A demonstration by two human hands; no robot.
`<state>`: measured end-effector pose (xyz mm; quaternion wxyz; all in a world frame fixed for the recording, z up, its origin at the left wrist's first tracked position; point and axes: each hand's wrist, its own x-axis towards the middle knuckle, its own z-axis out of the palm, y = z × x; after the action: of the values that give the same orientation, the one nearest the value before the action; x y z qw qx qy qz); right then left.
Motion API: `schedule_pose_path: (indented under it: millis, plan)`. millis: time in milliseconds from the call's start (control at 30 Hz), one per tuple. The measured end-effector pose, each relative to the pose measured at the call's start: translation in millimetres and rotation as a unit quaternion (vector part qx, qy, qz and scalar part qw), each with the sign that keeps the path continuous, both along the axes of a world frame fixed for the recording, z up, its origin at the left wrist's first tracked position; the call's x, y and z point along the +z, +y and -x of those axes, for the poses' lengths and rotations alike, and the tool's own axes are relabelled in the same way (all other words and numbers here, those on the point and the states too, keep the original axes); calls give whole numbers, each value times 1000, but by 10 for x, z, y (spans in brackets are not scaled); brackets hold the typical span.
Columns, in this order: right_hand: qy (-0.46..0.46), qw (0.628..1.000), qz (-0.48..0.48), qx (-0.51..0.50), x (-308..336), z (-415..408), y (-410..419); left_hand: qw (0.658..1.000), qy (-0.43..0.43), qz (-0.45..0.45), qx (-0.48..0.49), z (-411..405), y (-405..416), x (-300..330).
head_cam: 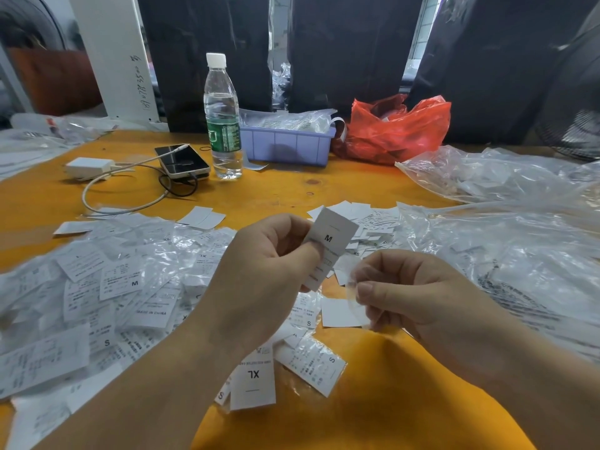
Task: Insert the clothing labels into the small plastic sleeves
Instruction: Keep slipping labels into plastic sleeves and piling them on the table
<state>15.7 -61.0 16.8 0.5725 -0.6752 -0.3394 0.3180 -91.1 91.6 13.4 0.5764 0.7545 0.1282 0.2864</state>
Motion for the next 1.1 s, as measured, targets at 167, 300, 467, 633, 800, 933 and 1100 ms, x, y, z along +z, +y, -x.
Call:
schedule_pose_path:
  millis: [167,300,467,633,800,933,1100]
  plan:
    - [-47,999,10,-16,14,-33,-16,975,42,-217,25,88,67,115]
    - [-61,998,-2,-22,42,-56,-29,964,24,-262,37,132,103,191]
    - [-83,996,-1,-15,63,-54,-39,970,21,-241,24,129,85,188]
    - [-94,996,-3,-4,86,-68,-54,974,20,-223,21,131,77,206]
    - [-102,995,-3,11,92,-80,-57,982,30,-185,8,136,93,207]
    - [-100,995,-9,23,85,-119,-71,986,42,-161,-1,128,93,195]
    - [-79,995,-32,46,79,-145,-83,990,61,-120,-29,118,83,212]
